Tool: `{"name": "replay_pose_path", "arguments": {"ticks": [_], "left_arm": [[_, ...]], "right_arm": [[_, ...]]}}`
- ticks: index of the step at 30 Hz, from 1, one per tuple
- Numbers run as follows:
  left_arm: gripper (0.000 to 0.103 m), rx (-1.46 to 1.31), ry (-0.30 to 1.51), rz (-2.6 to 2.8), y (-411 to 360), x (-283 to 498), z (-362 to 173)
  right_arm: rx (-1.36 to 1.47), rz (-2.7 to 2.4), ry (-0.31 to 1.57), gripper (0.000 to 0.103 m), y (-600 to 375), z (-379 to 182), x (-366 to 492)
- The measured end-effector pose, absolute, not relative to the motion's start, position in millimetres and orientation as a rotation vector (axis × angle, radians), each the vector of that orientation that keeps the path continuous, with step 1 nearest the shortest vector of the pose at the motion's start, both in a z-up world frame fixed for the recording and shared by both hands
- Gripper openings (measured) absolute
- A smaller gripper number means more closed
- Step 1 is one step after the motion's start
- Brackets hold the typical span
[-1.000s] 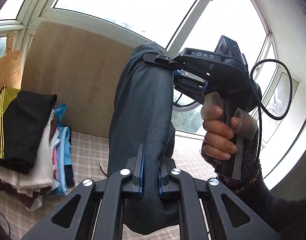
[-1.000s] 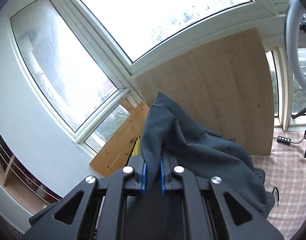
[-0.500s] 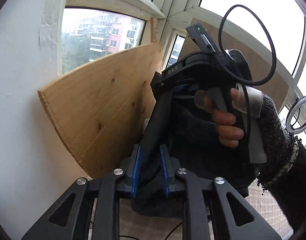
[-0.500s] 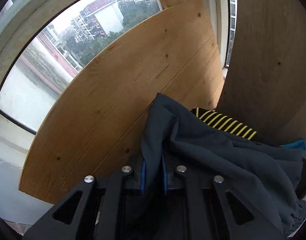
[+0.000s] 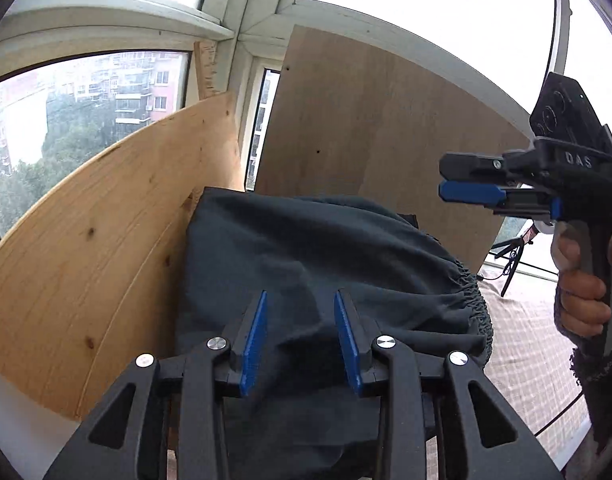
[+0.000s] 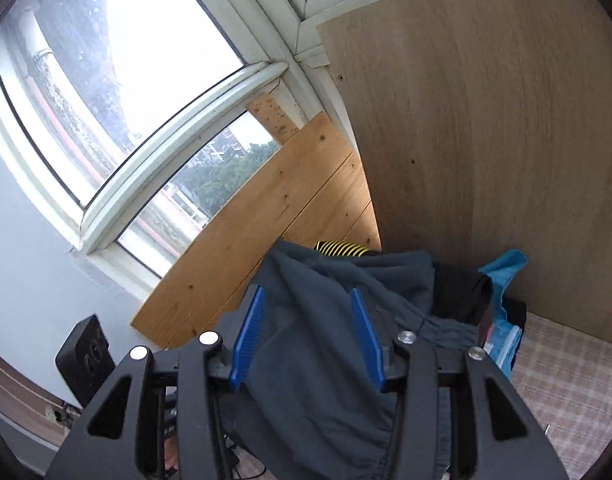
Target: Fold clothes
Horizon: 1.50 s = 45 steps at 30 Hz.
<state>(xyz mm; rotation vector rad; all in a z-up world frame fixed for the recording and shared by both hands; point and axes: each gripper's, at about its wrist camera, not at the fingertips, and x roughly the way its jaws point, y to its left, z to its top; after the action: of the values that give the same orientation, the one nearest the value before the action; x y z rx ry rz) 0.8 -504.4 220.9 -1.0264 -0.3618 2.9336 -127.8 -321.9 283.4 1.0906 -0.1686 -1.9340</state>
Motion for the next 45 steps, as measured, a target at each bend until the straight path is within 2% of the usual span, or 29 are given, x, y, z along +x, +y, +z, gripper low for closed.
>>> {"name": "replay_pose_path", "arguments": {"ticks": [6,9,14,17,19,22,25,28,30,35,38,45], "left_arm": [[0.032,-1.206,-0.318,2.949,-506.4,-12.8,185.3],[0.032,-1.190,-0.348,3.004,-512.0,24.3,189.5],[0.036,-1.087,-0.369,2.996,-507.3,51.9,208.4],[0.037,-1.153,-0.379,2.935,-500.8,43.8,197.2],[0.037,-1.206,-0.390,2.886,-493.8,45.9,186.8],[0.037,-1.239,-0.270,2.880,-475.2,71.2,183.1],[0.038,-1.231,-0.265,2.877,-467.1,102.8,192.2],[0.044,-1.187,-0.306,2.920,-463.5,122.5,207.9],[0.060,-1.169,-0.344,2.936,-463.0,128.2,212.6],[0.076,-1.198,-0.409,2.961,-454.7,126.7,211.6],[0.076,-1.231,-0.411,2.973,-443.9,124.9,208.0],[0.077,-1.288,-0.419,3.082,-405.8,150.0,207.8]], "right_arm": [[1.171,-2.061,0.193,0.042,-371.1,225.2,-147.0],[1.289,-2.051,0.197,0.040,-374.8,195.6,-185.9],[1.171,-1.997,0.138,0.041,-356.3,229.1,-172.1],[1.097,-1.977,0.134,0.042,-347.7,247.5,-143.8],[1.064,-1.976,0.212,0.042,-346.4,250.7,-119.4],[1.051,-2.058,0.401,0.042,-337.9,242.3,-93.2],[1.044,-2.188,0.468,0.042,-311.0,238.2,-81.3],[1.066,-2.256,0.333,0.042,-277.0,245.7,-75.5],[1.061,-2.274,0.237,0.042,-259.9,251.1,-67.3],[1.029,-2.322,0.086,0.046,-233.4,252.5,-28.7],[1.026,-2.353,0.045,0.054,-217.5,246.7,-4.1],[1.059,-2.423,0.105,0.056,-163.8,230.3,36.7]]}}
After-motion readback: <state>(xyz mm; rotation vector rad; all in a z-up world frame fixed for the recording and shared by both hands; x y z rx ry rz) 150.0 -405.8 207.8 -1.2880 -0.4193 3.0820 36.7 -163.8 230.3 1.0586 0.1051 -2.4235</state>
